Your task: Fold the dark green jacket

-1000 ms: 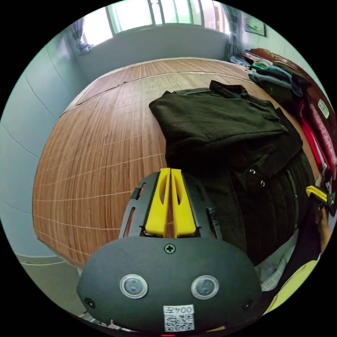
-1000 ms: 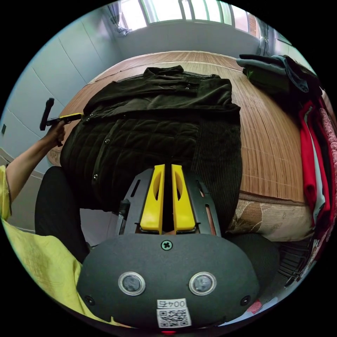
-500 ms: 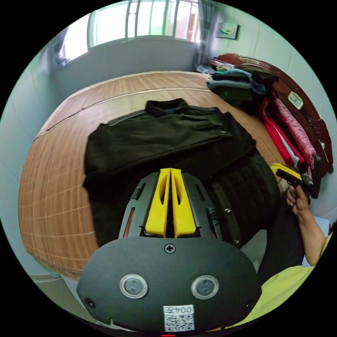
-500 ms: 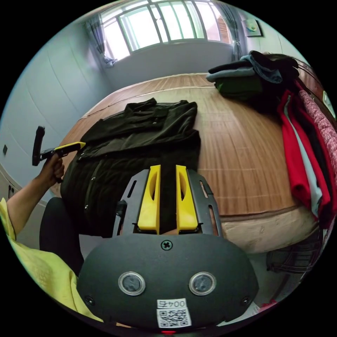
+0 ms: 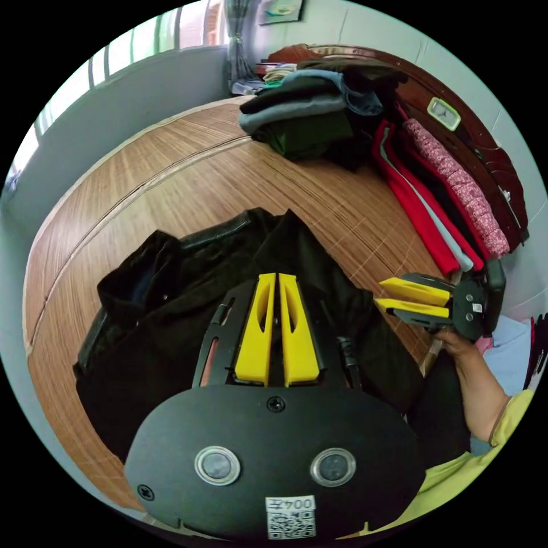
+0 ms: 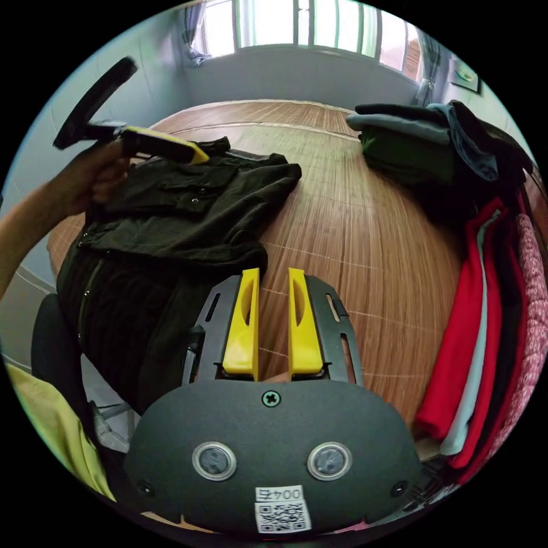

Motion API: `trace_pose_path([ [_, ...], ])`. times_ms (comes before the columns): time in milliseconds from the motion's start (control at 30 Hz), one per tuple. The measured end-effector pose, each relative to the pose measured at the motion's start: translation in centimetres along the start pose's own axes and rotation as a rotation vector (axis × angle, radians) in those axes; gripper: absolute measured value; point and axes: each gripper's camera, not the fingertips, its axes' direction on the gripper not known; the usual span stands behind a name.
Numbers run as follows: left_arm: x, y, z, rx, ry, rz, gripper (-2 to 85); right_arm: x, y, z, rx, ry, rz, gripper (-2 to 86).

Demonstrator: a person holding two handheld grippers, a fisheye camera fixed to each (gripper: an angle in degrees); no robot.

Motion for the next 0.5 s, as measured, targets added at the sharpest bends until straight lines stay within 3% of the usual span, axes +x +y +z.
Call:
trace_pose_path([
  [500,2.7,-16.9,11.4,-0.110,0.053,0.054,2.4,0.3,-4.1,0.0,0.092,-0.034,-0.171,8.2],
])
